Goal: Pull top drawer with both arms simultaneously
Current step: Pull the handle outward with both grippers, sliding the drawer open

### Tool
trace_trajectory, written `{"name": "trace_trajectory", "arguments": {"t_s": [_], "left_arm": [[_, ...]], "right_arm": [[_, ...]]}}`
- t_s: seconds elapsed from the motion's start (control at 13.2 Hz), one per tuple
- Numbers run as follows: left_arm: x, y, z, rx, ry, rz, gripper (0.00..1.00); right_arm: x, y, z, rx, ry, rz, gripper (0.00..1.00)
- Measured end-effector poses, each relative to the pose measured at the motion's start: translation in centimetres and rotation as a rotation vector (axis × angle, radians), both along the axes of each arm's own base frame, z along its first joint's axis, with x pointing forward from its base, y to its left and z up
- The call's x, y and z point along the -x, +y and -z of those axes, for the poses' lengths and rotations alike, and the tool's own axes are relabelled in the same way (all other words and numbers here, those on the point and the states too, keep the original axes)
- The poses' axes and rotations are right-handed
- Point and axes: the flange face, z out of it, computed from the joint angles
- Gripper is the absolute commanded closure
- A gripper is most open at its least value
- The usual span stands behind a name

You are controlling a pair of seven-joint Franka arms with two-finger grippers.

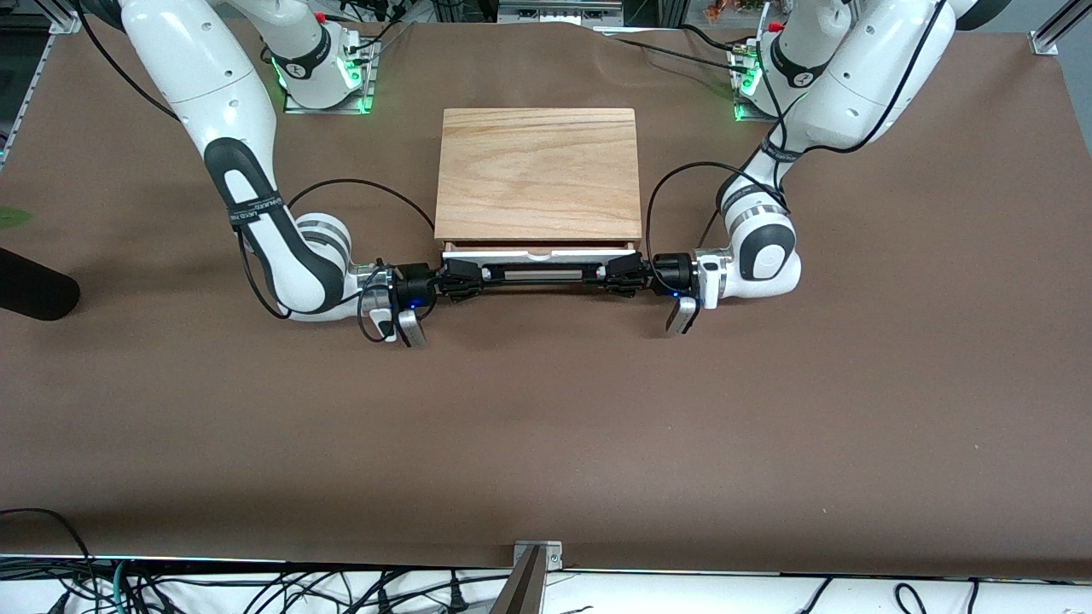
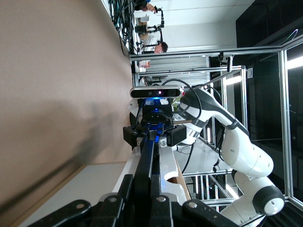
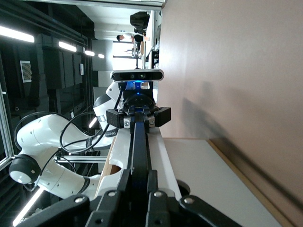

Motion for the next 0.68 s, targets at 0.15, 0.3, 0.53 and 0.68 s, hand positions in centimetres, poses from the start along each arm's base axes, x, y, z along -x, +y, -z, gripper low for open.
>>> {"name": "trace_trajectory", "arguments": {"t_s": [0.15, 0.3, 0.53, 0.68], "left_arm": [[-1.3, 0.4, -0.1, -0.005, 0.006, -0.015, 1.00], [-2.2, 0.5, -0.2, -0.001, 0.010, -0.025, 1.00], [-3.3, 0.5, -0.1, 0.014, 0.009, -0.054, 1.00], [-3.8, 0.6, 0.0, 0.017, 0.006, -0.061, 1.00]], "right_arm": [[-0.7, 0.0, 0.1, -0.011, 0.002, 0.028, 0.90], [-1.4, 0.0, 0.2, -0.020, -0.001, 0.047, 0.91], [-2.6, 0.0, 0.1, -0.029, -0.012, 0.070, 0.91], [-3.1, 0.0, 0.5, -0.042, -0.007, 0.082, 0.91]]}}
